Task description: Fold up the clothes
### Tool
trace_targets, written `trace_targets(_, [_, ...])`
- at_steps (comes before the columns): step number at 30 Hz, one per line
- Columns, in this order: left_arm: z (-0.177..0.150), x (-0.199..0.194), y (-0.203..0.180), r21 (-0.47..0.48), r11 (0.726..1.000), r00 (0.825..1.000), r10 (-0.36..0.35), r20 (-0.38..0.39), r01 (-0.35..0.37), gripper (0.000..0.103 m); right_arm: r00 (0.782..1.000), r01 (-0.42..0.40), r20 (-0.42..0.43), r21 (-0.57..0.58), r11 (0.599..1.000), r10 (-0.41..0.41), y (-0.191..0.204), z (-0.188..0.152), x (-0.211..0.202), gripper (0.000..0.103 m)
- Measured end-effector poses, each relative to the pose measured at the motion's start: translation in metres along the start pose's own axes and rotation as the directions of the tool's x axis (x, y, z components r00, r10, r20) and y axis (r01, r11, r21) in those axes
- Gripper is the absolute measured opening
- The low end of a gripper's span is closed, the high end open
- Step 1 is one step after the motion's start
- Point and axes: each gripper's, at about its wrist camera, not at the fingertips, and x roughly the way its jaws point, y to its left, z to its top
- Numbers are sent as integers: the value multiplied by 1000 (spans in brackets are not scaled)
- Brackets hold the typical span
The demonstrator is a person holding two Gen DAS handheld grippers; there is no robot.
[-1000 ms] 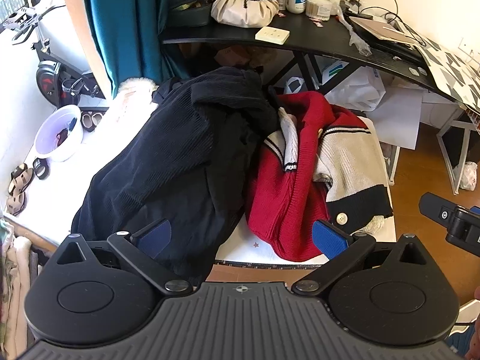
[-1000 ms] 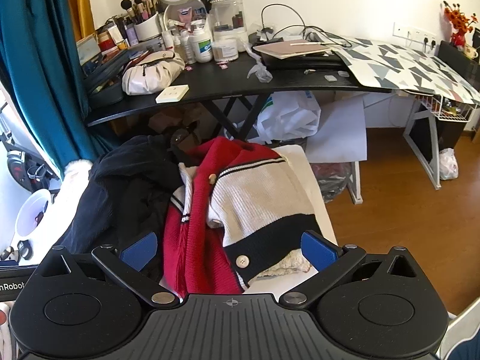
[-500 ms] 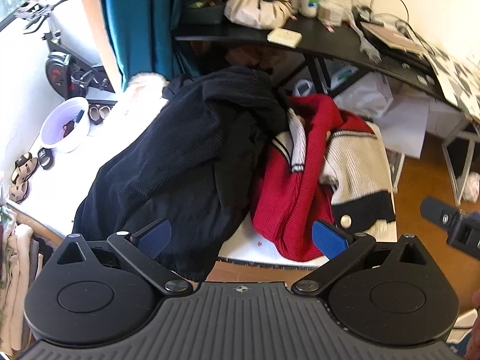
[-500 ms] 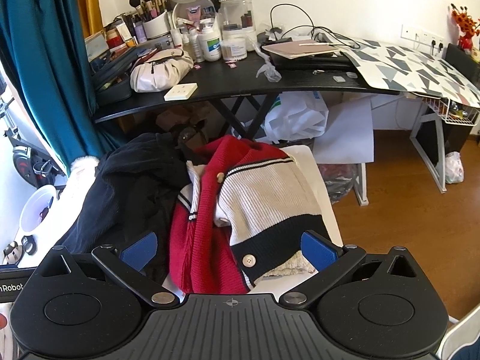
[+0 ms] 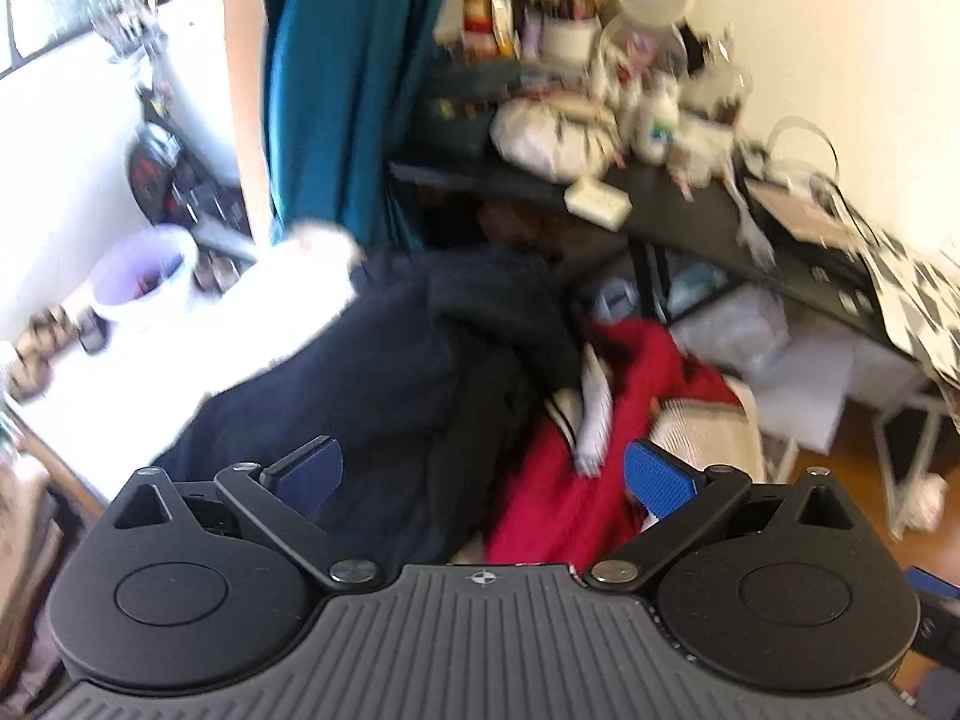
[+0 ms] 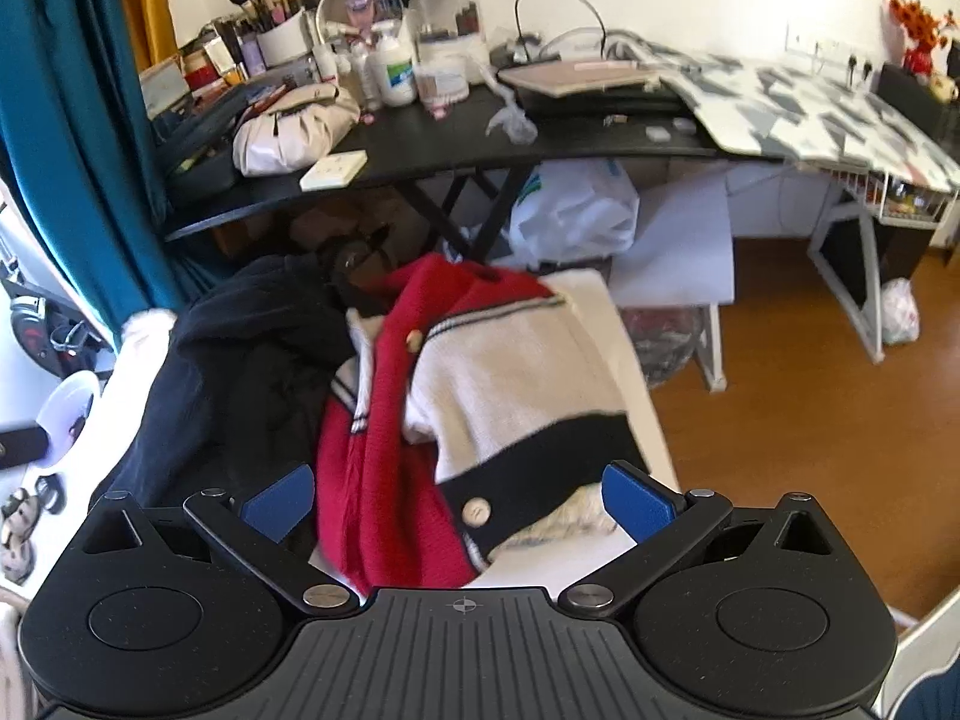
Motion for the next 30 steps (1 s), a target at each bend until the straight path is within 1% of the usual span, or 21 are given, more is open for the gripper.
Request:
trace_targets(1, [3, -5, 0, -10, 999, 998, 35, 47, -34, 102, 1000, -4, 25, -13, 1000, 5, -1, 2, -2, 102])
trace_targets(3, [9, -13, 0, -32, 995, 987, 95, 133, -92, 102, 998, -25, 55, -26, 999, 26, -3, 7, -5, 102])
trace_targets(4, [10, -17, 0, -39, 993, 980, 117, 164, -112, 102, 997, -40, 62, -30, 999, 42, -5, 11, -6, 102])
trace_targets(6, [14, -18, -4, -33, 987, 968, 158, 195, -154, 102, 996, -64, 66, -32, 997, 66, -10, 18, -5, 102])
trace_targets(8, [14, -12, -7, -12, 983, 967, 182, 178, -183, 102, 995, -81, 58, -16, 997, 82, -15, 24, -2, 102])
trace_targets(12, [0, 1, -9, -26, 976, 973, 216, 84, -215, 102, 990, -140, 25, 24, 990, 140, -30, 28, 10, 102])
trace_targets(14, [-10, 1, -7, -22, 967, 964, 256, 79, -255, 102, 989, -147, 5, 36, 989, 147, -38, 25, 19, 102])
trace_targets(16, [-13, 0, -3, -38, 955, 950, 297, 95, -295, 102, 993, -117, -1, 52, 992, 118, -46, 23, 27, 102])
trace_targets(17, [-13, -3, 3, -65, 953, 948, 302, 103, -297, 102, 995, -102, 7, 51, 993, 102, -51, 22, 31, 102])
trace_targets(19, [-9, -8, 17, -137, 948, 946, 304, 113, -288, 102, 993, -114, 25, -3, 994, 114, -55, 19, 34, 102])
trace_targets(21, [-8, -12, 28, -183, 941, 942, 311, 128, -286, 102, 991, -121, 42, -63, 991, 124, -56, 19, 37, 102])
trace_targets(23, [-11, -15, 33, -184, 938, 935, 321, 151, -293, 102, 990, -120, 56, -124, 985, 128, -54, 20, 40, 102])
trace_targets(26, [-20, -16, 37, -146, 952, 932, 297, 209, -271, 102, 993, -102, 54, -124, 987, 109, -48, 28, 47, 102])
trace_targets(27, [-24, -14, 39, -141, 956, 934, 282, 218, -256, 102, 993, -94, 55, -115, 989, 101, -46, 31, 49, 102])
trace_targets(30, [-30, -3, 53, -166, 966, 952, 230, 201, -198, 102, 994, -84, 58, -90, 992, 89, -38, 35, 52, 102])
